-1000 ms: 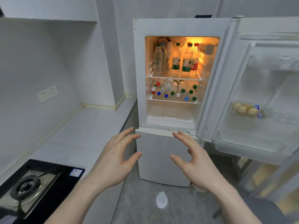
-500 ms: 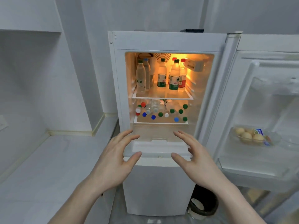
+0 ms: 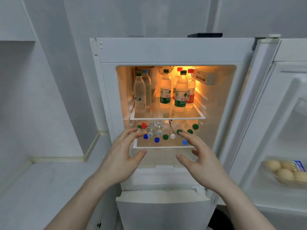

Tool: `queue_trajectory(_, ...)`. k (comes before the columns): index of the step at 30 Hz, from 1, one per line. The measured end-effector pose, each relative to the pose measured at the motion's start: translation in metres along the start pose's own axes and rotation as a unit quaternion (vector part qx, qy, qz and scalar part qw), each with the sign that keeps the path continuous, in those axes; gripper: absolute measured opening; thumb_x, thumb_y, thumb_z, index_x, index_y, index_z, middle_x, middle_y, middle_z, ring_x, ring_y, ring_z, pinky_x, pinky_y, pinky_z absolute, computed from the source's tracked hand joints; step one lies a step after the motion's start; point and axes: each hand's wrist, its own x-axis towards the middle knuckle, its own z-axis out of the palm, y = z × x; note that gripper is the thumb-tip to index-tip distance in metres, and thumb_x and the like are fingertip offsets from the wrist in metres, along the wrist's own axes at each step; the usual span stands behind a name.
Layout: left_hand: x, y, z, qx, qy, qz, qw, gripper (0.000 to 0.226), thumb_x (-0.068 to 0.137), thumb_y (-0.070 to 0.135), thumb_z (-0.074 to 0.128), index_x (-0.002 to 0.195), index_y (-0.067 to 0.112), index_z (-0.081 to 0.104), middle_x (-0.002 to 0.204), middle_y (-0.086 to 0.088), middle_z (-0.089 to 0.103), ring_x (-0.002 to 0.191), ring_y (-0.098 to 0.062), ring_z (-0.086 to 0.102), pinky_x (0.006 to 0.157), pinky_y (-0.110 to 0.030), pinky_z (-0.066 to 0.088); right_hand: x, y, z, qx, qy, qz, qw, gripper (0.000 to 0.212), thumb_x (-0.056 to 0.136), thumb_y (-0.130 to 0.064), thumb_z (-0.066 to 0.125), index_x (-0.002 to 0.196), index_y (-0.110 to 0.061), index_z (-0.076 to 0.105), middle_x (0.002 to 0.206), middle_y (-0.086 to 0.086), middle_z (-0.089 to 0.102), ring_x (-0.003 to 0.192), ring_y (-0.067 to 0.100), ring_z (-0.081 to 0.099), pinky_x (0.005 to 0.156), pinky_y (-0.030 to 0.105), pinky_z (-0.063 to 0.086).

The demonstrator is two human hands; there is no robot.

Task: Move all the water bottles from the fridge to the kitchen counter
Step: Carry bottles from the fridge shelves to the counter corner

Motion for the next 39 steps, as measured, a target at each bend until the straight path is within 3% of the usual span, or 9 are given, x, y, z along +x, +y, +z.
queue_trajectory(4,0.048,-0.007,0.013,0.006,0.024,0.002,1.0,0.042,0.094,0.037,0.068,0.134,0.036,0.056,0.146,0.024,0.042,0.133,0.004,0.042,0.108,-0.017,0.034,0.055,0.017,-0.003,0.009,0.008,-0.017,1.0,0.062,0.091,-0.033,0.074,0.143,-0.054,0.047,0.15,-0.03,0.044,0.138,-0.001,0.044,0.115,0.04,0.044)
queue_trajectory(7,0.089,-0.014,0.026,0.011,0.04,-0.011,0.999,0.045,0.094,0.036,0.069,0.137,0.033,0.054,0.144,0.026,0.038,0.134,0.005,0.039,0.1,-0.003,0.029,0.098,0.031,-0.009,0.022,0.012,-0.025,0.999,0.058,0.093,-0.035,0.073,0.143,-0.051,0.049,0.143,-0.035,0.046,0.133,-0.004,0.046,0.111,0.032,0.046)
queue_trajectory(11,0.137,-0.025,0.043,-0.011,0.071,-0.042,0.997,0.055,0.092,0.033,0.071,0.142,0.032,0.048,0.145,0.027,0.033,0.132,0.008,0.035,0.107,-0.014,0.03,0.147,0.047,-0.01,0.056,0.009,-0.027,0.998,0.057,0.094,-0.029,0.073,0.142,-0.051,0.05,0.143,-0.03,0.048,0.133,-0.002,0.048,0.11,0.032,0.047)
queue_trajectory(16,0.197,-0.05,0.069,-0.015,0.131,-0.099,0.986,0.063,0.092,0.028,0.068,0.148,0.026,0.038,0.152,0.007,0.035,0.138,-0.017,0.043,0.114,-0.041,0.04,0.201,0.061,-0.001,0.059,0.0,-0.027,0.998,0.06,0.092,-0.025,0.075,0.141,-0.05,0.049,0.144,-0.028,0.045,0.129,0.001,0.049,0.109,0.031,0.047)
queue_trajectory(22,0.245,-0.07,0.093,-0.022,0.2,-0.157,0.967,0.082,0.089,0.019,0.072,0.155,0.013,0.024,0.155,-0.01,0.033,0.145,-0.027,0.034,0.12,-0.044,0.033,0.248,0.069,0.012,0.059,-0.008,-0.039,0.997,0.061,0.092,-0.029,0.075,0.143,-0.048,0.049,0.131,-0.044,0.04,0.126,-0.002,0.048,0.107,0.032,0.049)
queue_trajectory(26,0.265,-0.081,0.103,-0.016,0.228,-0.181,0.957,0.091,0.087,0.027,0.075,0.156,0.009,0.019,0.156,-0.013,0.034,0.146,-0.029,0.034,0.12,-0.047,0.033,0.271,0.066,0.026,0.067,0.003,-0.058,0.996,0.058,0.092,-0.039,0.073,0.145,-0.043,0.049,0.143,-0.026,0.044,0.126,-0.002,0.049,0.104,0.028,0.049)
queue_trajectory(32,0.285,-0.081,0.104,0.02,0.251,-0.207,0.946,0.09,0.096,0.032,0.066,0.161,0.01,0.009,0.164,-0.011,0.031,0.144,-0.031,0.043,0.112,-0.042,0.04,0.311,0.058,0.042,0.056,0.012,-0.072,0.996,0.058,0.093,-0.032,0.072,0.146,-0.039,0.048,0.146,-0.015,0.051,0.119,0.001,0.053,0.096,0.016,0.047)
queue_trajectory(36,0.295,-0.078,0.101,0.075,0.241,-0.221,0.942,0.094,0.094,0.041,0.067,0.161,0.01,0.009,0.156,-0.015,0.041,0.128,-0.037,0.056,0.098,-0.047,0.049,0.34,0.052,0.051,0.062,0.017,-0.08,0.995,0.058,0.095,-0.028,0.069,0.147,-0.038,0.046,0.152,-0.012,0.05,0.129,0.009,0.056,0.104,0.034,0.052)
queue_trajectory(39,0.301,-0.081,0.097,0.109,0.224,-0.223,0.942,0.084,0.093,0.043,0.068,0.156,0.01,0.023,0.146,-0.016,0.044,0.124,-0.039,0.055,0.096,-0.048,0.048,0.358,0.048,0.056,0.072,0.017,-0.083,0.994,0.058,0.095,-0.029,0.066,0.149,-0.038,0.045,0.153,-0.014,0.048,0.128,0.008,0.055,0.106,0.037,0.052)
